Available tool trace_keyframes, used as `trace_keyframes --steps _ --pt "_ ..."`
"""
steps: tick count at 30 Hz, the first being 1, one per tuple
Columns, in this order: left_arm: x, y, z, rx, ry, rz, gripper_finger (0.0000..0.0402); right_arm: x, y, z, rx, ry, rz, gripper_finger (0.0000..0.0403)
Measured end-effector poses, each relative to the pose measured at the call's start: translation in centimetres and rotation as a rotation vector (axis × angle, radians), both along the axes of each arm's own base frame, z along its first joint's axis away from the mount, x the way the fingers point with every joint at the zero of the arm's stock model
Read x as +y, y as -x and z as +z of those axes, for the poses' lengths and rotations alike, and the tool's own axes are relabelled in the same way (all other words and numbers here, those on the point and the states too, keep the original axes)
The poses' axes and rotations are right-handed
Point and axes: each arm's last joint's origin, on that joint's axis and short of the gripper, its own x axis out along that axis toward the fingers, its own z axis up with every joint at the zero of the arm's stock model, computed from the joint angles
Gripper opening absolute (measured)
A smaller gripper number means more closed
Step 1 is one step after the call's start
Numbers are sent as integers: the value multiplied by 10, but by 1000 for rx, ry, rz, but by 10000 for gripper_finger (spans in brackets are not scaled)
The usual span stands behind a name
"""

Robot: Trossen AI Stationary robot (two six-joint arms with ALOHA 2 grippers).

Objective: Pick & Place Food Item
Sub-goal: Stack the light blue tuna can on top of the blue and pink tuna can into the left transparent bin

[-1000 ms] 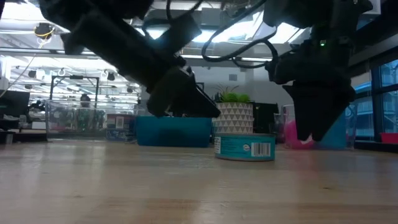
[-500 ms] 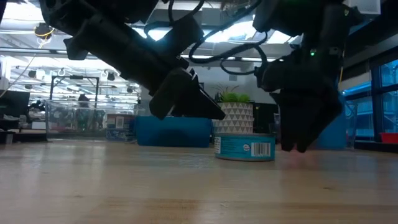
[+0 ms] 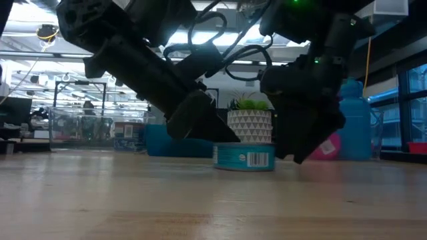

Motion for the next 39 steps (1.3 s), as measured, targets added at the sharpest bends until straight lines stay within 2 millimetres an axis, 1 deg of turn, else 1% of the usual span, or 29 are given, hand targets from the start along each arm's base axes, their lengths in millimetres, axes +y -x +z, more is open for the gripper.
trace_keyframes --steps 6,12,14,18,22,27,29,31,34,37,39 --pt "0 0 -1 6 7 -4 138 -2 -3 1 -25 21 18 320" --pt "-1 1 -2 13 12 8 138 -1 -11 4 -118 38 55 320" --pt "-4 2 -2 13 -17 29 138 -1 -12 5 -133 47 57 320" --pt "-10 8 -1 51 -130 65 138 -3 -14 5 -142 51 50 320" --pt "-14 18 9 109 -149 57 138 -2 -13 5 -136 53 54 320" --pt "-24 30 37 62 -172 73 138 -3 -12 5 -126 57 61 320" --pt "-25 38 44 92 -184 65 138 -4 -12 5 -125 60 66 320" --pt "-20 45 50 144 -151 48 138 -5 -12 5 -122 59 66 320" --pt "-6 55 54 241 -29 34 138 -8 -13 5 -120 60 65 320" --pt "7 57 51 305 37 53 138 -13 -15 5 -119 46 61 320" --pt "13 55 48 320 64 41 138 -15 -16 6 -129 27 82 320"
